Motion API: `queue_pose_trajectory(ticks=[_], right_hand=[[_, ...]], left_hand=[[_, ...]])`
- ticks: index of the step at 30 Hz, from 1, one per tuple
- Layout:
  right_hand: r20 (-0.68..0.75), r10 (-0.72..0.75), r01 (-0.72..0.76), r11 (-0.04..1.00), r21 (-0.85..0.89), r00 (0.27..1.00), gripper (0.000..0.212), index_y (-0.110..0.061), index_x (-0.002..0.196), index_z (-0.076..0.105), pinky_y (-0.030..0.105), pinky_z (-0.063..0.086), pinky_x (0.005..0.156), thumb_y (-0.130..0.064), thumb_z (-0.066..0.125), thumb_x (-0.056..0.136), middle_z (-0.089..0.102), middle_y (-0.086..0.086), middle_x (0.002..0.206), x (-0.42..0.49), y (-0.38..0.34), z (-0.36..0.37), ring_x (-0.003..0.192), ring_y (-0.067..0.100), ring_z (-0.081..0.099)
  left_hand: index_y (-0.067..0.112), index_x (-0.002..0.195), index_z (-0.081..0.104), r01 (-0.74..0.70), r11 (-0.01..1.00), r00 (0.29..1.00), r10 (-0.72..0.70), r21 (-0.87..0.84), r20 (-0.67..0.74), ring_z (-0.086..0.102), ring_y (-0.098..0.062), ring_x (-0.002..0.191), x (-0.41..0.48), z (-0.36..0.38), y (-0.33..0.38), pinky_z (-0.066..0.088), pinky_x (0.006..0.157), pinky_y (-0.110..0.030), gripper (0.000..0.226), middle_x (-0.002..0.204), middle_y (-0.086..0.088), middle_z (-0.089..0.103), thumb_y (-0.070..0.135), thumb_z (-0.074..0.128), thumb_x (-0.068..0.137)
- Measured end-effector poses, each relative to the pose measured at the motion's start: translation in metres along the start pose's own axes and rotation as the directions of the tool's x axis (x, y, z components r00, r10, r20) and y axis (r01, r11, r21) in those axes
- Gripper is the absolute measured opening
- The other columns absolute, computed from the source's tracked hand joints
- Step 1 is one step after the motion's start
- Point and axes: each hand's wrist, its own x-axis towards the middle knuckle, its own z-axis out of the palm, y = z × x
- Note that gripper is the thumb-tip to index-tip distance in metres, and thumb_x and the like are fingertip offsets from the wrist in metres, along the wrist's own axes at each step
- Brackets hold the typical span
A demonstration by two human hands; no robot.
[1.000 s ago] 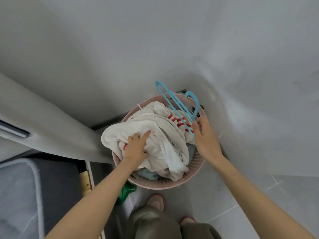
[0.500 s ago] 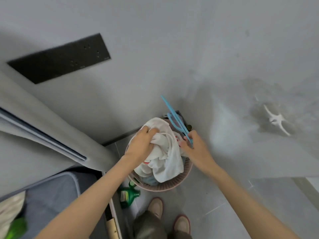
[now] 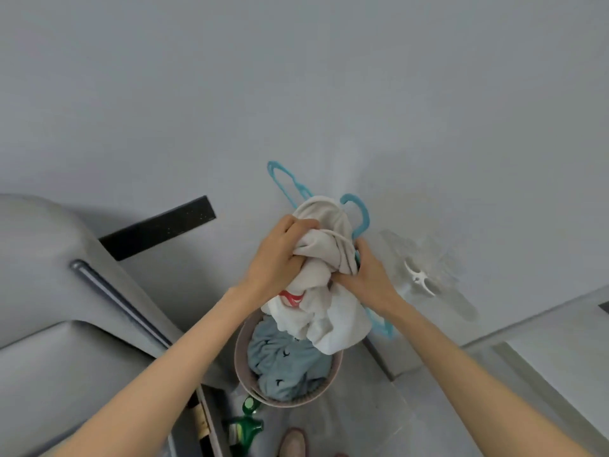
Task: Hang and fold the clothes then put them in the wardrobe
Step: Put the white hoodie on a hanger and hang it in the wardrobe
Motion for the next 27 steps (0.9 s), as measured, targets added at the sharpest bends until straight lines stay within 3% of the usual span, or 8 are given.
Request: queue_pose_trajectory(ticks=[3, 7, 11, 14, 18, 21, 27], right_hand=[[-0.042, -0.051, 0.05, 0.998, -0.031, 0.998, 0.038, -0.015, 0.097, 0.047, 0.019, 0.045, 0.06, -0.033, 0.071, 0.073, 0.059, 0.0, 0.079, -0.007, -0.029, -0.027, 0.066, 0.001, 0.051], [-0.145, -0.099, 0.09, 0.994, -0.067, 0.984, 0.029, -0.011, 0.101, 0.05, 0.025, 0.046, 0.066, -0.015, 0.07, 0.08, 0.062, 0.009, 0.09, -0.022, -0.06, -0.06, 0.072, 0.009, 0.053], [-0.256, -0.084, 0.074, 0.996, -0.046, 0.963, 0.038, -0.006, 0.106, 0.05, 0.046, 0.049, 0.079, -0.016, 0.071, 0.075, 0.06, 0.016, 0.099, -0.048, -0.086, -0.083, 0.082, 0.023, 0.054], [-0.325, -0.064, 0.057, 0.998, -0.031, 0.944, 0.045, -0.017, 0.107, 0.054, 0.039, 0.051, 0.082, -0.027, 0.068, 0.066, 0.063, 0.003, 0.1, -0.075, -0.102, -0.1, 0.091, 0.023, 0.059], [-0.394, -0.022, 0.006, 0.999, -0.042, 0.919, 0.034, -0.032, 0.094, 0.054, 0.009, 0.046, 0.064, -0.022, 0.067, 0.064, 0.062, -0.026, 0.081, -0.116, -0.116, -0.124, 0.072, -0.007, 0.057], [-0.446, 0.048, -0.067, 0.997, -0.027, 0.894, 0.037, -0.022, 0.099, 0.057, 0.009, 0.047, 0.062, -0.023, 0.068, 0.062, 0.06, -0.019, 0.079, -0.148, -0.122, -0.143, 0.07, -0.006, 0.056], [-0.54, 0.151, -0.177, 0.984, 0.004, 0.828, 0.037, -0.034, 0.096, 0.058, 0.015, 0.049, 0.07, -0.023, 0.069, 0.063, 0.063, -0.015, 0.088, -0.233, -0.127, -0.172, 0.079, -0.004, 0.06]], left_hand=[[0.013, 0.116, 0.061, -0.068, 0.997, 0.997, 0.065, -0.047, -0.052, 0.046, -0.006, 0.085, 0.015, -0.015, 0.025, 0.033, 0.076, -0.002, 0.038, 0.098, 0.006, 0.05, -0.002, 0.06, 0.08], [0.016, 0.111, 0.064, -0.149, 0.981, 0.988, 0.141, -0.125, -0.07, 0.05, -0.006, 0.082, 0.034, -0.025, 0.055, 0.036, 0.076, -0.005, 0.031, 0.09, 0.014, 0.051, 0.005, 0.063, 0.082], [0.018, 0.107, 0.065, -0.249, 0.939, 0.968, 0.237, -0.238, -0.08, 0.056, -0.008, 0.09, 0.05, -0.026, 0.086, 0.044, 0.079, -0.013, 0.027, 0.098, 0.008, 0.062, 0.007, 0.063, 0.082], [0.019, 0.107, 0.065, -0.325, 0.893, 0.945, 0.317, -0.313, -0.078, 0.055, 0.0, 0.091, 0.057, -0.024, 0.108, 0.043, 0.079, -0.008, 0.029, 0.099, 0.016, 0.061, 0.007, 0.063, 0.081], [0.037, 0.101, 0.062, -0.324, 0.83, 0.935, 0.355, -0.454, -0.018, 0.057, 0.007, 0.091, 0.056, -0.015, 0.145, 0.041, 0.077, -0.003, 0.032, 0.093, 0.034, 0.059, 0.015, 0.064, 0.078], [0.042, 0.096, 0.062, -0.317, 0.776, 0.922, 0.386, -0.545, 0.014, 0.058, 0.009, 0.09, 0.047, -0.004, 0.175, 0.042, 0.074, -0.003, 0.026, 0.092, 0.032, 0.062, 0.026, 0.062, 0.076], [0.039, 0.098, 0.064, -0.355, 0.646, 0.847, 0.528, -0.676, 0.06, 0.058, 0.011, 0.088, 0.018, 0.023, 0.24, 0.042, 0.073, -0.002, 0.024, 0.09, 0.034, 0.061, 0.029, 0.063, 0.076]])
